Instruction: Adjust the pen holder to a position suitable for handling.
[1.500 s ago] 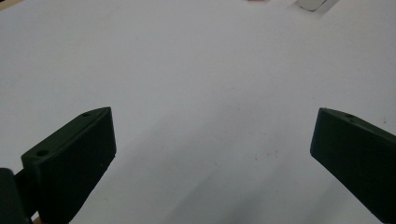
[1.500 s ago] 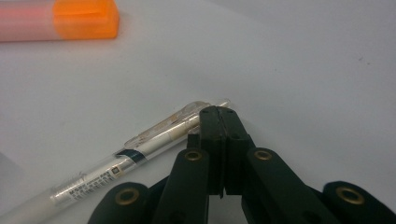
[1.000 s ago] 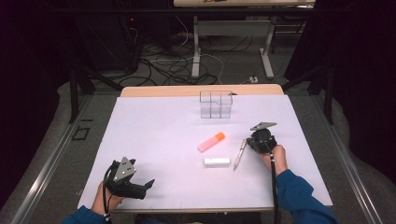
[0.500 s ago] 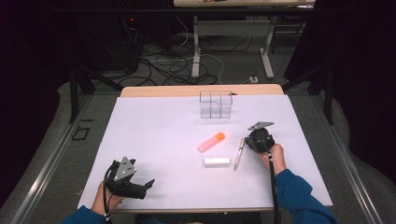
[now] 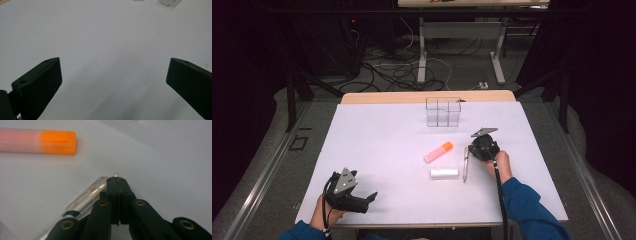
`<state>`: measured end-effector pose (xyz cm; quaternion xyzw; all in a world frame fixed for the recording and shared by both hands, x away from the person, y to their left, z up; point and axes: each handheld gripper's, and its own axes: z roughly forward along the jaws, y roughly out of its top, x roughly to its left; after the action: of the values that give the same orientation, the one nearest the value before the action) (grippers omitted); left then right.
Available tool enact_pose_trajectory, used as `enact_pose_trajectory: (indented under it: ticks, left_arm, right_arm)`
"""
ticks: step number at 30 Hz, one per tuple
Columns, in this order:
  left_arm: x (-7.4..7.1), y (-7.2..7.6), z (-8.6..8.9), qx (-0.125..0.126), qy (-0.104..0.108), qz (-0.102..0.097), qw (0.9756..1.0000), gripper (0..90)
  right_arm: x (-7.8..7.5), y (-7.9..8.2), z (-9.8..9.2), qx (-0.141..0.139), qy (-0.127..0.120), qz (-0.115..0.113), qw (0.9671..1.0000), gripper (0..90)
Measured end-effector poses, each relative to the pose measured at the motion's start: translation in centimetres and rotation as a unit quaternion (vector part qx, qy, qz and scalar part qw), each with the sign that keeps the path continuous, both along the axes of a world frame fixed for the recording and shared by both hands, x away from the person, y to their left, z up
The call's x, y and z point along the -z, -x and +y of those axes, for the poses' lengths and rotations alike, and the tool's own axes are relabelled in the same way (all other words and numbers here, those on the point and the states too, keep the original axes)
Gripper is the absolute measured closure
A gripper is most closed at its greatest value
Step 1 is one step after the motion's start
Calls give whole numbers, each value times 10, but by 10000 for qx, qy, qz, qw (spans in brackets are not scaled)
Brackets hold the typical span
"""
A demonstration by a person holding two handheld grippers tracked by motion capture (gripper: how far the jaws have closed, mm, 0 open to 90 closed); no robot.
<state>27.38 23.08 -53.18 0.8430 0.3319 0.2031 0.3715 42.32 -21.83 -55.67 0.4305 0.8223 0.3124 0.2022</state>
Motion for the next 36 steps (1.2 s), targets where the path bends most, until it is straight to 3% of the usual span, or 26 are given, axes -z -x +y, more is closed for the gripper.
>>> enact_pose_trajectory:
  ticks: [36]
  left_arm:
    - [0,0,-1,26,-5,-24,10000,3]
  right_arm:
    - [2,-2,19,-366,-10,-101,9993,896]
